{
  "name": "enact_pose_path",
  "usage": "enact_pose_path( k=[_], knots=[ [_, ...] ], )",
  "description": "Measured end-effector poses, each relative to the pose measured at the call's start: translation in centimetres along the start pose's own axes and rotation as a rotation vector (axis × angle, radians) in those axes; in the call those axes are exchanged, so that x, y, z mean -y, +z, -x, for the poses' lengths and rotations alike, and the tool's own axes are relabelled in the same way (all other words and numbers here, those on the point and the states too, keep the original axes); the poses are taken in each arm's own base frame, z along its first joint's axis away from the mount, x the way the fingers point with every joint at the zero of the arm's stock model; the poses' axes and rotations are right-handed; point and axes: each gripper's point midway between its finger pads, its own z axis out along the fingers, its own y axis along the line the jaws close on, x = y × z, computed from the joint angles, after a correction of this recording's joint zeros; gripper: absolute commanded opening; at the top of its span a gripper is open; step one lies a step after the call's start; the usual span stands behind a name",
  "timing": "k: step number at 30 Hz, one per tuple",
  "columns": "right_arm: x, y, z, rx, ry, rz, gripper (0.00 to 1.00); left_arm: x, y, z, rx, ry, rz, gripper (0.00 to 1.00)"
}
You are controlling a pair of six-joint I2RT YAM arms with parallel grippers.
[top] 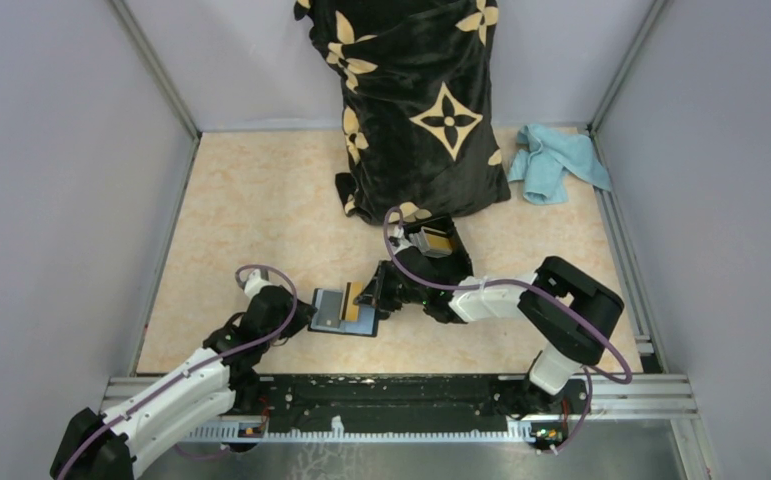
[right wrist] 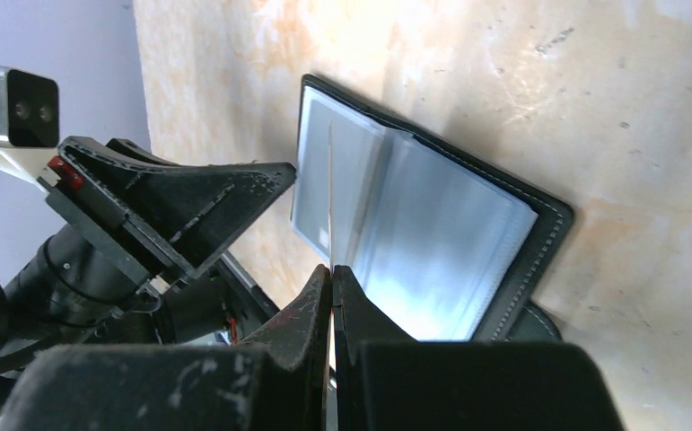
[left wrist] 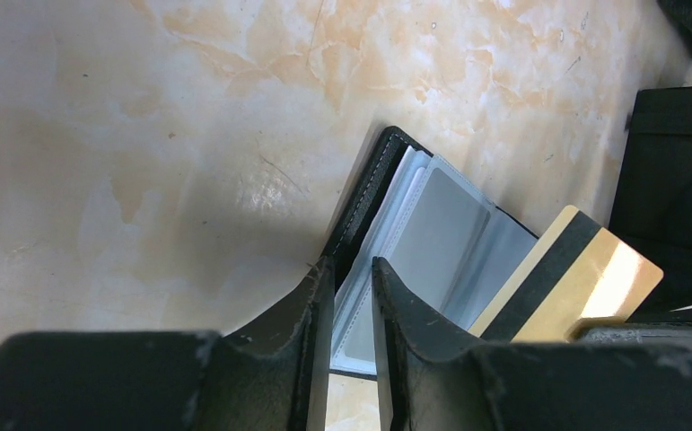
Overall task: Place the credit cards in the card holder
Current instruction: Insert the credit card into the card holder.
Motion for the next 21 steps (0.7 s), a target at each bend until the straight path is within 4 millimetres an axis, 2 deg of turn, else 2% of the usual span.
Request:
enact_pose_path(
  k=[4, 21],
  knots=[
    [-0.65, 0.11, -0.11, 0.005, -0.014, 0.003, 0.0, 0.1, 0.03, 0.01, 0.004, -0.004, -0.01, 0.28],
    [-0.01, 0.29, -0.36, 0.016, 0.009, -0.034, 0.0, 0.14, -0.01, -0.14, -0.003, -0.005, -0.017, 0.27]
  ],
)
